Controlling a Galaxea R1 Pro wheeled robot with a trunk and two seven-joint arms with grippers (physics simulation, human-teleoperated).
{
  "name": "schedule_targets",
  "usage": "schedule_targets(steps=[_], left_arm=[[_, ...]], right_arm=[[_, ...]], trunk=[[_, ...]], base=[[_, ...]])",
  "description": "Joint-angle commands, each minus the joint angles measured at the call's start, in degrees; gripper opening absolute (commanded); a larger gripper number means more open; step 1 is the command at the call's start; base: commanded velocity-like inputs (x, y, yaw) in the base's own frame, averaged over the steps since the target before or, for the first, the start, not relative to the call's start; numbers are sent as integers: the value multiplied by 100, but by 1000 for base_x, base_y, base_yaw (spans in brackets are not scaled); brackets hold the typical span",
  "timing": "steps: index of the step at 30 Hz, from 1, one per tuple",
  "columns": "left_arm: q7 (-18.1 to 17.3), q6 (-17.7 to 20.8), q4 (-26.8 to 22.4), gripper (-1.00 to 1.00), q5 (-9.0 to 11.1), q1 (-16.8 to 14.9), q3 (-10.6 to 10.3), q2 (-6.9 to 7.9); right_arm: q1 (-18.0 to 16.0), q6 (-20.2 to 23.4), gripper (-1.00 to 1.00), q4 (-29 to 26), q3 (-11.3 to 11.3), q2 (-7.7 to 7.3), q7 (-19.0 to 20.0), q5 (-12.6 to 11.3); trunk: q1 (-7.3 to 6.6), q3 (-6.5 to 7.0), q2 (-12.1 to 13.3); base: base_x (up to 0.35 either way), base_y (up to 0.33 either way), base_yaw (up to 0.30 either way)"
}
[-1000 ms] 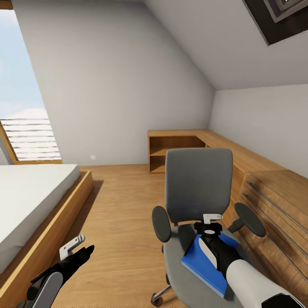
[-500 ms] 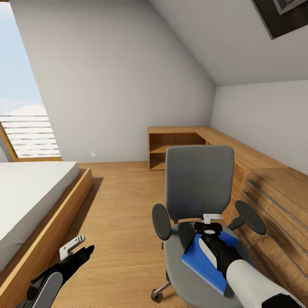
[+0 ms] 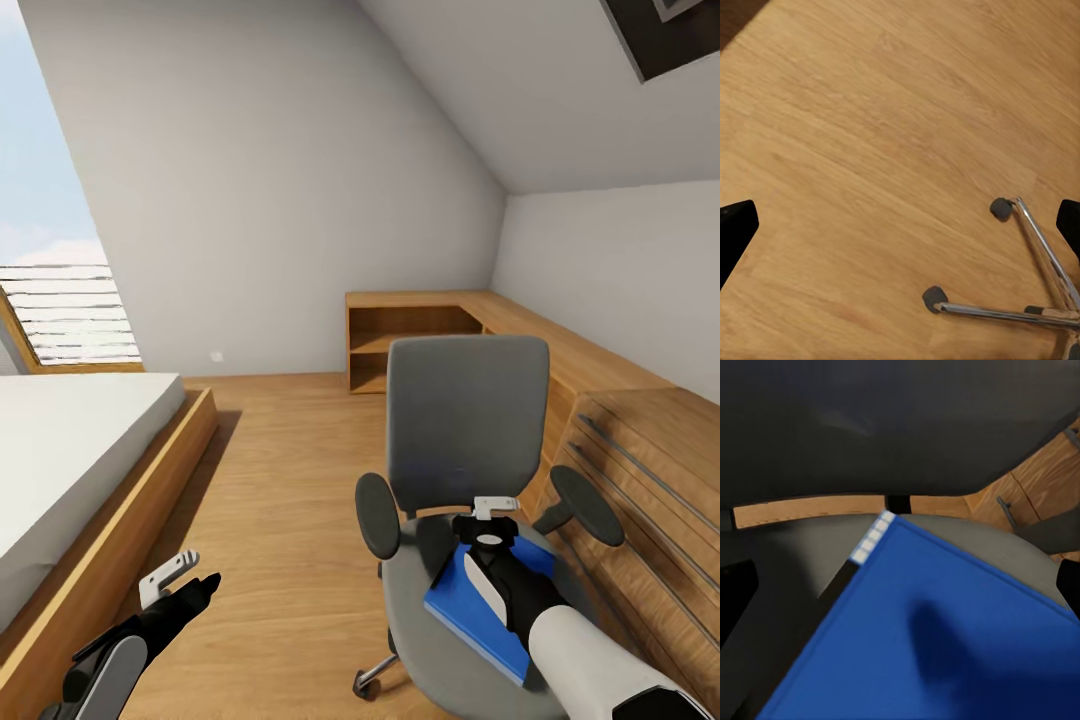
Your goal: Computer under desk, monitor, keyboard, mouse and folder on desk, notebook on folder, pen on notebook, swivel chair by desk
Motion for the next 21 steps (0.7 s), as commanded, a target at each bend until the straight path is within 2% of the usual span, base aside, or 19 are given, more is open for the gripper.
schedule_targets(steps=[1, 21], left_arm=[[49, 14, -9, 100, 60, -3, -1, 1], [49, 14, -9, 100, 47, -3, -1, 1]], right_arm=[[-4, 45, 100, -68, 45, -5, -45, -29], [-3, 52, 100, -299, 29, -2, -5, -50]], trunk=[[-1, -7, -3], [-1, -8, -3]], base=[[0, 0, 0], [0, 0, 0]])
